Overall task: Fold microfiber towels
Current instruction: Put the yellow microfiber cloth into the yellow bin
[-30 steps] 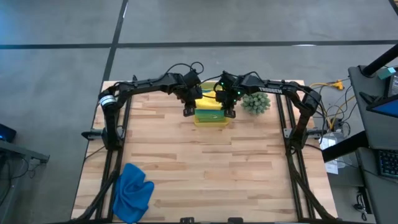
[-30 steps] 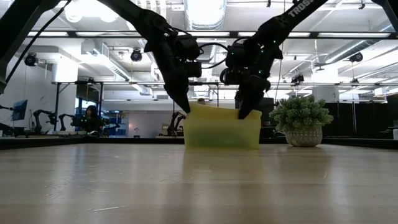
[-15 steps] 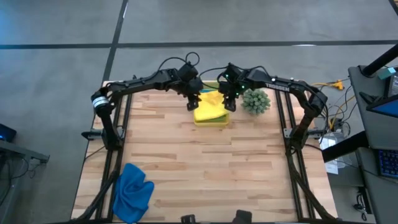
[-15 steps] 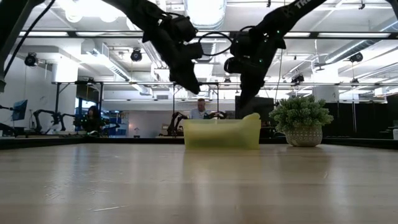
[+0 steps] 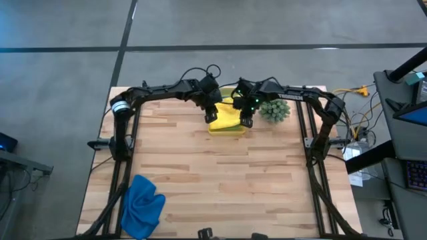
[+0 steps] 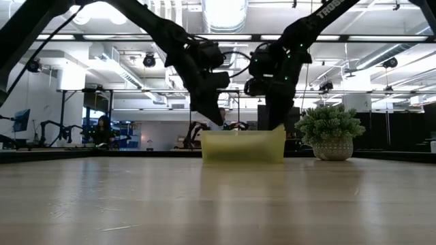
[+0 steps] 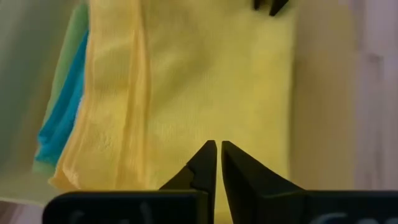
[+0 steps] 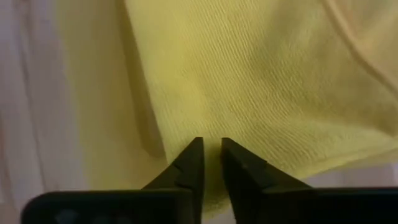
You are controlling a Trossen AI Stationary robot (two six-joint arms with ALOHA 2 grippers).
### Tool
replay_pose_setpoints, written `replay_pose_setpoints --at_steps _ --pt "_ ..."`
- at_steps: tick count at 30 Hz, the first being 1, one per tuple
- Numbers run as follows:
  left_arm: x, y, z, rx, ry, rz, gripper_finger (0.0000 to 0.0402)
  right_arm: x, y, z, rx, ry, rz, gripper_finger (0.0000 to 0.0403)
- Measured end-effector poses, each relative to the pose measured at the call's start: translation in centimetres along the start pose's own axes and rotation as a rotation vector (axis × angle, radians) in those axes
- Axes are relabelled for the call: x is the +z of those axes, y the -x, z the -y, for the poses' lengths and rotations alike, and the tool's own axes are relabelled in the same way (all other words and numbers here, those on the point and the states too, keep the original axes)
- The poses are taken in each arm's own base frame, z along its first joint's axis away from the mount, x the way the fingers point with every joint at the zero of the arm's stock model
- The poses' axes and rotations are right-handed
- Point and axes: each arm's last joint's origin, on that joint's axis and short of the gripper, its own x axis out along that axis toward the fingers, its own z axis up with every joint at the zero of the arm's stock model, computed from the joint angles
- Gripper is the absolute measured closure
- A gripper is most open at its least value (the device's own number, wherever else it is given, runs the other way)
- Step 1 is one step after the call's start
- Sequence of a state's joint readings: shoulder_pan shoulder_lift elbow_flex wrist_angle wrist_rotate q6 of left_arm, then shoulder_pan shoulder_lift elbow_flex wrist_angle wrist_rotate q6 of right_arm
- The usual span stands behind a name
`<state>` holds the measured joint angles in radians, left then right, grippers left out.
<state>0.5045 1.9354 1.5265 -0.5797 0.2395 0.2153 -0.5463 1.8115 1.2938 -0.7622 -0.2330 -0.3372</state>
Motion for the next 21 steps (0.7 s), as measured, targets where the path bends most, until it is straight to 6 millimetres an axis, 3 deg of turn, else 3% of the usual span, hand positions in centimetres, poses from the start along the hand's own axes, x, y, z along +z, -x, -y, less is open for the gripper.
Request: replay_pose_setpoints --at_steps 4,13,16,21 --pt "-0.3 -0.6 -0.4 0.03 0.008 -0.024 0.039 0.1 -1.5 -0.2 0.011 -0.009 -0.036 0.0388" --pt "-0.4 -0.5 -0.9 0.066 0.008 -0.031 0.0389 0.0 -3.3 -1.1 0.038 -0.02 -0.1 0.0394" --pt "-0.5 -0.6 -1.1 0.068 0.009 -0.029 0.0389 0.2 -2.4 -1.2 0.029 -0.056 -0.087 0.0394" --pt "-0.5 -0.6 -1.1 0.066 0.01 -0.029 0.0389 1.2 0.9 -1.3 -0.12 -0.059 -0.009 0.0394"
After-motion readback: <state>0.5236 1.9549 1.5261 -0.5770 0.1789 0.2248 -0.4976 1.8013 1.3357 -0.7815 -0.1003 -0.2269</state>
